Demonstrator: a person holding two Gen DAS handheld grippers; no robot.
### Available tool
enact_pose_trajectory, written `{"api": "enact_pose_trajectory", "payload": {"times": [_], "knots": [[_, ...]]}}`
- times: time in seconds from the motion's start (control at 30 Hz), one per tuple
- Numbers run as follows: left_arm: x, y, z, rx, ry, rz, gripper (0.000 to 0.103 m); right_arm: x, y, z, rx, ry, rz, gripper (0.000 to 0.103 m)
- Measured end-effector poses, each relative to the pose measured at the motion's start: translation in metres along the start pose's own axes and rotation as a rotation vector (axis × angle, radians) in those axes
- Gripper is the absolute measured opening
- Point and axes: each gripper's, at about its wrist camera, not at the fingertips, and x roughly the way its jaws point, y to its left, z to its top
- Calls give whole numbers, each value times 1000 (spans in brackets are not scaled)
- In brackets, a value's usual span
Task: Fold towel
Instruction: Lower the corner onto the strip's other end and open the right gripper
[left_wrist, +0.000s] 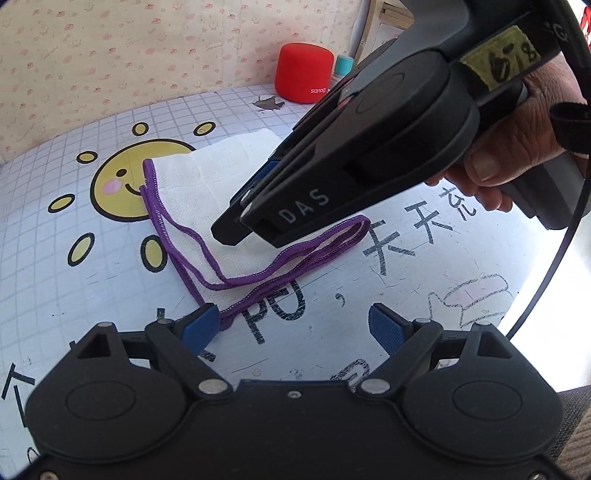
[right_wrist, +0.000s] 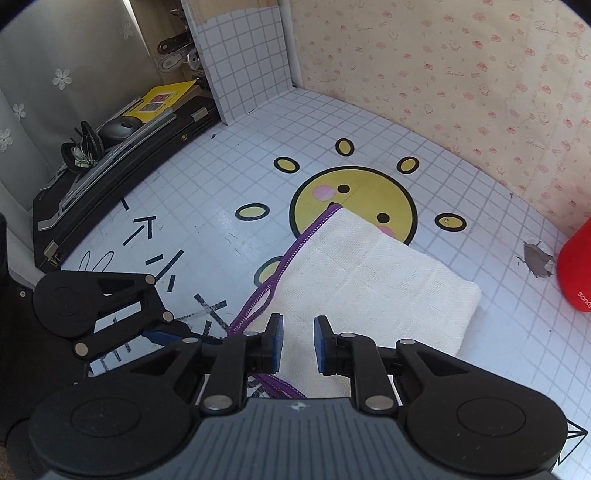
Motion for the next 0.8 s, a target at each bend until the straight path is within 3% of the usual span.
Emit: {"api": "enact_pose_trajectory", "payload": {"times": [0.27,0.4,0.8], "knots": [[-8,6,1,-21,-17,27,89,21,11,2,-107,78,56,18],[-12,5,6,-12,-24,32,89,21,8,3,-94,88,92,29],[11,-3,36,26,-22,30,89,-2,-25,17,-22,-2,50,30]]}}
